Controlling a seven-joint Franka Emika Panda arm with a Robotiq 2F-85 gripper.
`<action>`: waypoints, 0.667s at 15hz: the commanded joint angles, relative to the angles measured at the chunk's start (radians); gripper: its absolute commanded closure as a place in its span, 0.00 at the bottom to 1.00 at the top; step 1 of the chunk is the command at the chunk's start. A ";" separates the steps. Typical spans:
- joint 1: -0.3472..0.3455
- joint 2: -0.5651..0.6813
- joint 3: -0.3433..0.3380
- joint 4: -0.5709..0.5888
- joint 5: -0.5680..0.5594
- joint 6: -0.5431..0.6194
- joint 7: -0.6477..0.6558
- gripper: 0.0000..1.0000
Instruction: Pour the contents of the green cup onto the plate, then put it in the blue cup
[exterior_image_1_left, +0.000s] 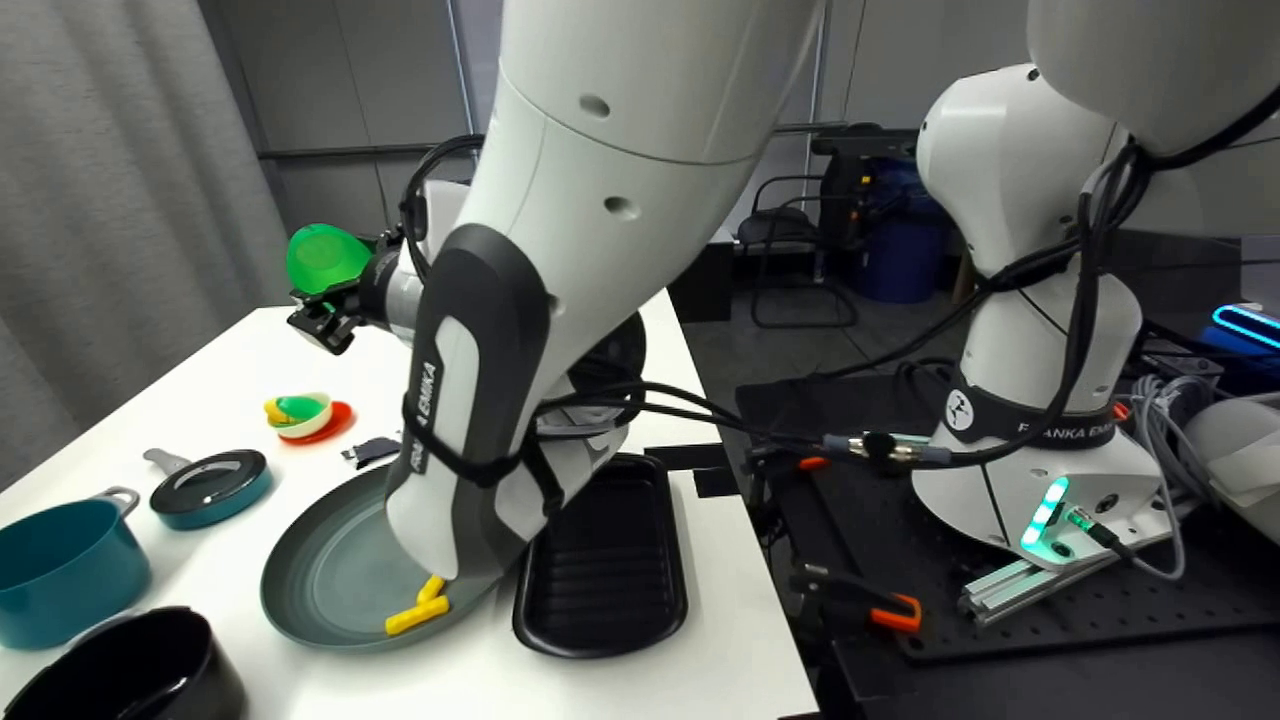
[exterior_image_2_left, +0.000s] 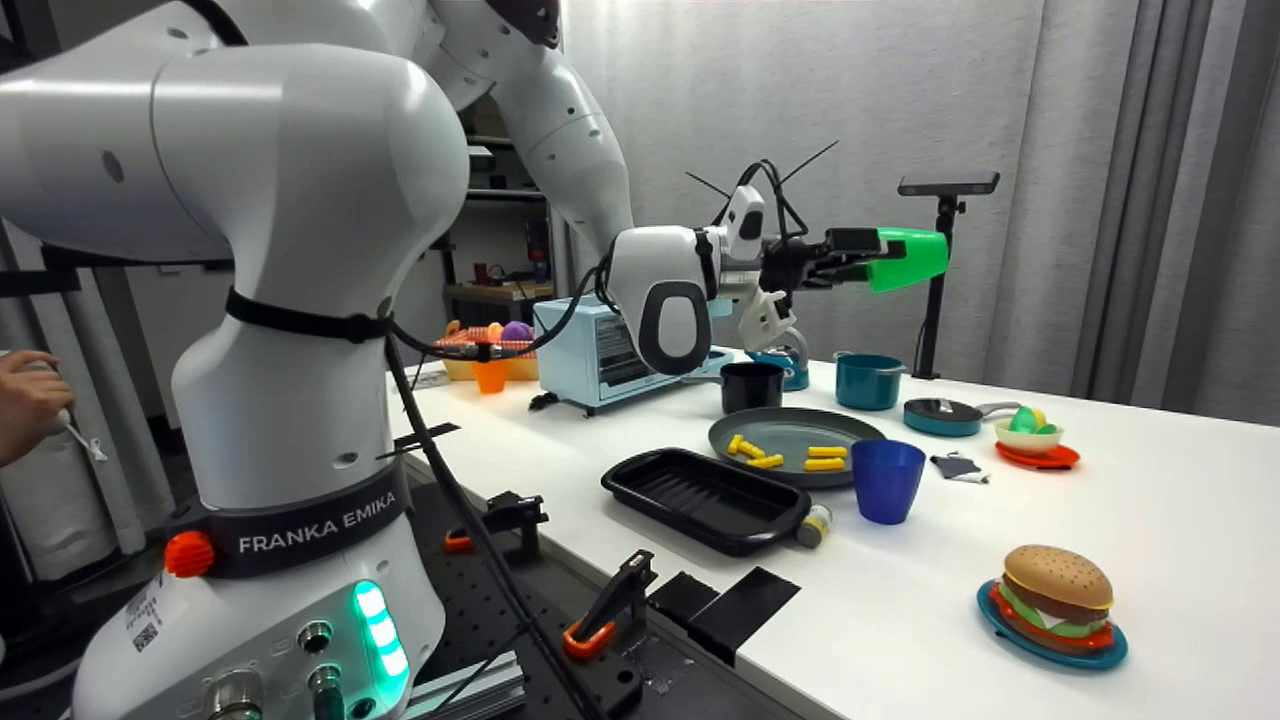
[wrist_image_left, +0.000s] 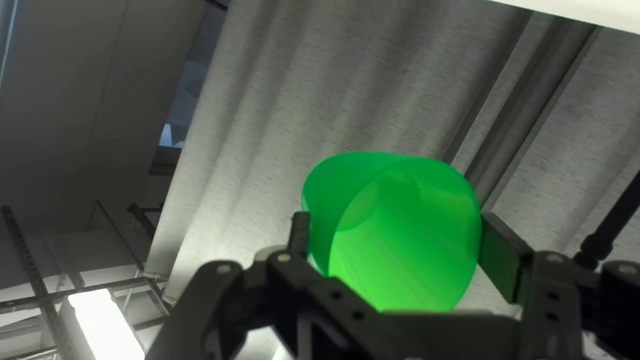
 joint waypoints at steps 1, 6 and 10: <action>-0.139 -0.086 0.108 0.043 0.000 0.030 -0.102 0.44; -0.297 -0.187 0.271 0.071 0.034 0.028 -0.200 0.44; -0.403 -0.259 0.387 0.074 0.063 -0.001 -0.249 0.44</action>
